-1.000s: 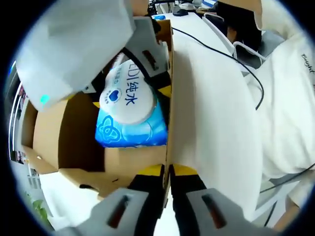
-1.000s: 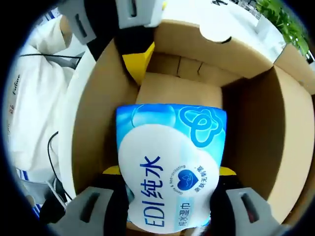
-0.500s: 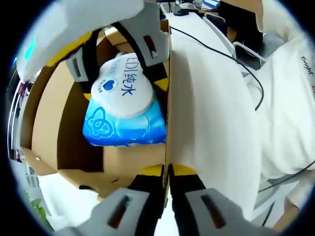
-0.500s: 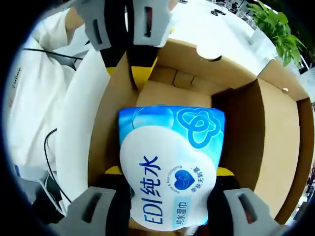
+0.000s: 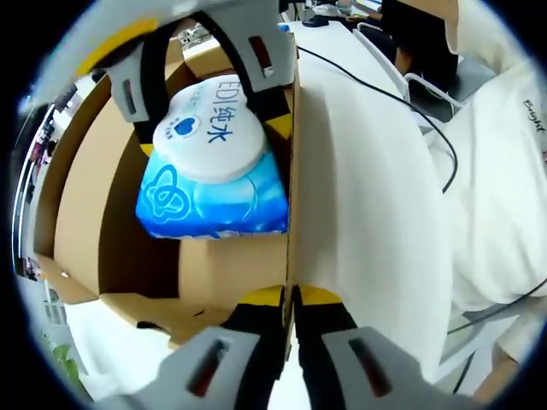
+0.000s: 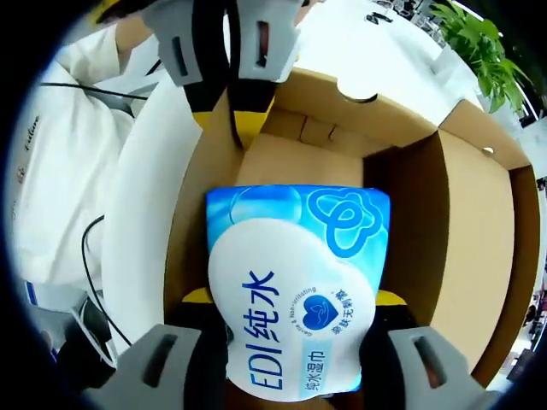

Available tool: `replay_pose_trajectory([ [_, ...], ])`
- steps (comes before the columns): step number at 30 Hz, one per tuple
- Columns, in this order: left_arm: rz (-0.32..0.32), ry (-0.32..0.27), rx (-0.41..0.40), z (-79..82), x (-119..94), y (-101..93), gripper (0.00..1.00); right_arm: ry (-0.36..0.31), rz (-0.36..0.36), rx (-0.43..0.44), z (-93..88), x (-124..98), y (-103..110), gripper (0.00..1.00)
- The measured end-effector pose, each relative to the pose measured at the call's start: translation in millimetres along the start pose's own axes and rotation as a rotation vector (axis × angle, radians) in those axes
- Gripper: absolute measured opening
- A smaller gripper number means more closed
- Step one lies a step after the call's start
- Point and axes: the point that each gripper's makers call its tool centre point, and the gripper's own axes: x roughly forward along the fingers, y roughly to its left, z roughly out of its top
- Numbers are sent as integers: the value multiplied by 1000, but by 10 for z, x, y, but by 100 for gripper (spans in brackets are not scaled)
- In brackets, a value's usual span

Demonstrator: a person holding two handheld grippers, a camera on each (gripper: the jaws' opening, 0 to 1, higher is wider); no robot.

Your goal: Operate the shoe box by opening the lid, removing the specified soft item, and placing it in the target area until the item is outside and the box remains undamaged.

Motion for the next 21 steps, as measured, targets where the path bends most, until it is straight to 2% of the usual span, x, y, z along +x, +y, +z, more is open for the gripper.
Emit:
replay_pose_trajectory([
  [6,0,1,1,2,-6,-1,3,-35,48,51,24,-141,-48,60],
  [9,2,1,2,2,-18,-73,3,-43,35,57,35,-197,-162,60],
  [10,3,0,2,2,-21,-83,3,-45,1,37,29,-230,-198,61],
  [19,3,1,1,0,-32,-95,3,-18,7,46,-82,-329,-134,60],
  [21,2,2,-3,0,-31,-97,3,-12,-10,35,-93,-359,-148,60],
])
